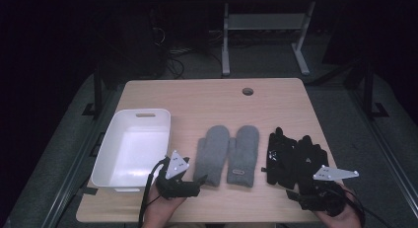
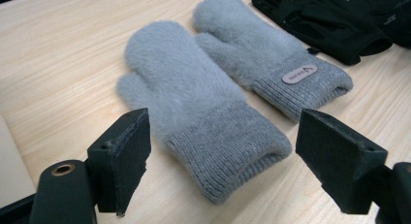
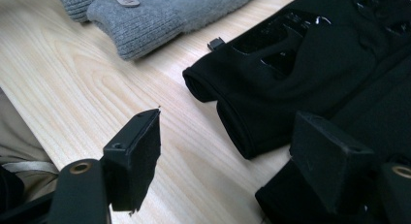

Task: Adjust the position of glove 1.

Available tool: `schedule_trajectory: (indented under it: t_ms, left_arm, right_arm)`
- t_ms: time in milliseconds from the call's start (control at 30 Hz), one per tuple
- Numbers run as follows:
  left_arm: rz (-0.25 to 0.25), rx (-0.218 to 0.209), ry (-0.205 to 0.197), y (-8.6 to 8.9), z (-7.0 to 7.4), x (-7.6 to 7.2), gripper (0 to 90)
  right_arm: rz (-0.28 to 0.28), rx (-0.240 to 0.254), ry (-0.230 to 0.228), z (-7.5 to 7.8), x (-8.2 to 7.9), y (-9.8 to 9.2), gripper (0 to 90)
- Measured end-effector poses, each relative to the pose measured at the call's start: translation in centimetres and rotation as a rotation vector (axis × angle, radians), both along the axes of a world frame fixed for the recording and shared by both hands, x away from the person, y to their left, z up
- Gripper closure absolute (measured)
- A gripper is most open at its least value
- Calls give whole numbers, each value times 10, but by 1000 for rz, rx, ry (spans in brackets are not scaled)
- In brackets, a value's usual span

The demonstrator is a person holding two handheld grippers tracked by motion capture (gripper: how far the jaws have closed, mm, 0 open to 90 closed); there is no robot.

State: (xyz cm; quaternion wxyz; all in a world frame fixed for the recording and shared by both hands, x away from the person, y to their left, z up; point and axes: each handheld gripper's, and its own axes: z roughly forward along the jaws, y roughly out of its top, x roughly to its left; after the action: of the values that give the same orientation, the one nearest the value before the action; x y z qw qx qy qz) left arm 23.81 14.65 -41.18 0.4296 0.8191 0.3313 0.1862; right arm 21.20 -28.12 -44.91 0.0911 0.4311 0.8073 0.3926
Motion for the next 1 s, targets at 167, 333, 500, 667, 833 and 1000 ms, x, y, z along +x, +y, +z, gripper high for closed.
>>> schedule_trajectory:
  t_ms: [167,333,500,667,833,1000]
  left_arm:
    - [5,-12,10,4,0,2,190]
    - [4,-13,24,8,-3,0,185]
    - [5,-25,18,10,-1,1,185]
    - [4,-24,18,11,-1,2,185]
    - [0,-25,16,12,-1,0,185]
    - [-3,-24,15,12,0,0,185]
  right_arm:
    - [26,-19,-21,7,4,8,261]
    - [61,-47,-25,17,12,18,261]
    - [105,-66,-35,29,25,29,261]
    - [154,-97,-27,39,40,42,261]
    - [193,-130,-16,47,51,54,261]
    - [233,-164,-16,56,65,68,263]
